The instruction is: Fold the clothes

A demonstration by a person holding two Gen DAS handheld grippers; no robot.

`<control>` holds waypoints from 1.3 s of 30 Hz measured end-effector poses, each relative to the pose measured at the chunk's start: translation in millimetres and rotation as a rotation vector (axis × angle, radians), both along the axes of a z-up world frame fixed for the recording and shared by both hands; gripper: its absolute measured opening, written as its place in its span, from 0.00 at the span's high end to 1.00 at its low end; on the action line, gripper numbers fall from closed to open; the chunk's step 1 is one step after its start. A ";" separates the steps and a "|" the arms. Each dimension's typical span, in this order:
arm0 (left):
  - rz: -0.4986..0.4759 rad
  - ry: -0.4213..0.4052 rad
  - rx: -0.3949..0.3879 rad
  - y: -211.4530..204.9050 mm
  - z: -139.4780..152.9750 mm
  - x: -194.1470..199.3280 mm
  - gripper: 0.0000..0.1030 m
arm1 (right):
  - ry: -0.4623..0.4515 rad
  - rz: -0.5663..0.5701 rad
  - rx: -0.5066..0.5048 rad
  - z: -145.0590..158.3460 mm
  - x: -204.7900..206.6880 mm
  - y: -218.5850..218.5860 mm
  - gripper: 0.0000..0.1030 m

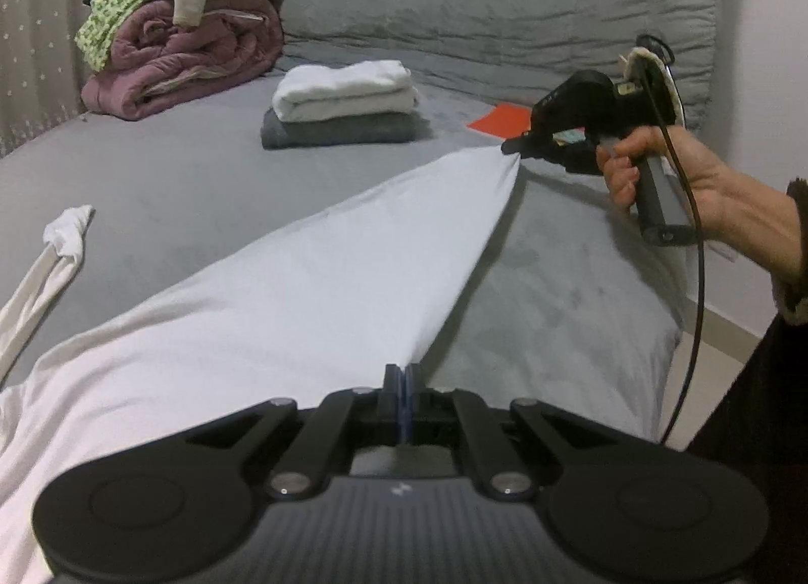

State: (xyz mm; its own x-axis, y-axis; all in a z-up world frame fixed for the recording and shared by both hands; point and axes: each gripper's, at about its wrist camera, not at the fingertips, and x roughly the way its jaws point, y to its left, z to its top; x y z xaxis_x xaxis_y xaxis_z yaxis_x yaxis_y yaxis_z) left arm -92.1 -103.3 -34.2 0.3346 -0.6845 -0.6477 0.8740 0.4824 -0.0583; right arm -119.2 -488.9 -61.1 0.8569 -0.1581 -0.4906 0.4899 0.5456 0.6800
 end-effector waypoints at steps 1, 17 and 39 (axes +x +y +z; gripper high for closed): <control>-0.005 0.006 0.005 -0.7 -1.0 -0.1 0.99 | 0.015 0.006 -0.008 -1.0 -0.2 0.0 0.95; -0.087 0.091 -0.007 4.1 5.4 6.0 0.99 | 0.239 0.045 -0.123 8.7 -6.9 -2.9 0.96; 0.125 0.006 0.095 19.7 0.7 62.7 0.61 | 0.216 0.238 -0.298 17.8 21.8 -5.7 0.55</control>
State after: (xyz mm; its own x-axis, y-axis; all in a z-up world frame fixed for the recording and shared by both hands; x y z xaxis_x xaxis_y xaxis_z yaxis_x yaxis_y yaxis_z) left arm -29.4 -83.6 -33.5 0.4088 -0.5734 -0.7100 0.8067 0.5908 -0.0125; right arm -97.5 -494.5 -43.3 0.7694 -0.1302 -0.6253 0.4402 0.8175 0.3714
